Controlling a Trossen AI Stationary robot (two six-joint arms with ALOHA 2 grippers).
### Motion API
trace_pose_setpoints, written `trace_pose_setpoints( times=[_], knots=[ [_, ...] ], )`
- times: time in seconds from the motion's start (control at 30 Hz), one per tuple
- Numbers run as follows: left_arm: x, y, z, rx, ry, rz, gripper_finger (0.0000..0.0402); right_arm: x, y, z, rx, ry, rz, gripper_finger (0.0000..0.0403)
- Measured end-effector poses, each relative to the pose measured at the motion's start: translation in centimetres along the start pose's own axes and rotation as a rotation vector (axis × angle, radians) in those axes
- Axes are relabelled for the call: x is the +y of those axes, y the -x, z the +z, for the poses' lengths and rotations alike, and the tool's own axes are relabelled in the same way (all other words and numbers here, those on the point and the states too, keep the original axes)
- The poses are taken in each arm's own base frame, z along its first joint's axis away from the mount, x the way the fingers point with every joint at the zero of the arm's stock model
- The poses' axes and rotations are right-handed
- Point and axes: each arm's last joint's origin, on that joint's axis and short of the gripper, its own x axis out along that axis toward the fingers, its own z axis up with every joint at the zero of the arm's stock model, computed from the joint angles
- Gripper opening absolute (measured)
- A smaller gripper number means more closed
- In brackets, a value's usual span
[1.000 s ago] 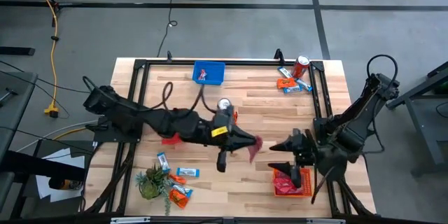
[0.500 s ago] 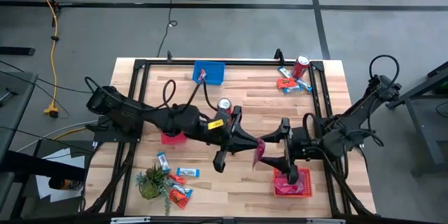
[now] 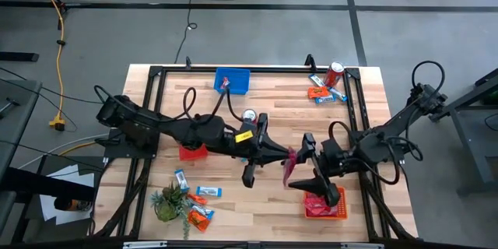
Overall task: Sort candy
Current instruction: Put the red candy into the orange bin
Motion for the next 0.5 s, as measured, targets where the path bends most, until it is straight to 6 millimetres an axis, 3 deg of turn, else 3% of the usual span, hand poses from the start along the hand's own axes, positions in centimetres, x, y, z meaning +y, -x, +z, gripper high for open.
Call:
trace_pose_setpoints(
  times=[0.17, 0.27, 0.33, 0.5],
  knots=[
    [-0.01, -0.01, 0.06, -0.008, -0.010, 0.000, 0.0000, -0.43, -0.28, -0.09, -0.001, -0.009, -0.035, 0.0275],
    [0.01, -0.01, 0.06, -0.008, -0.008, 0.000, 0.0000, -0.46, -0.34, -0.20, 0.004, 0.009, -0.041, 0.0247],
    [0.00, -0.01, 0.04, -0.007, -0.007, 0.003, 0.0001, -0.51, -0.40, -0.32, 0.008, 0.015, -0.059, 0.0203],
    [0.07, -0.02, -0.22, 0.014, 0.001, 0.032, 0.0021, -0.67, -0.35, -0.56, 0.033, 0.030, -0.081, 0.0030]
  ],
)
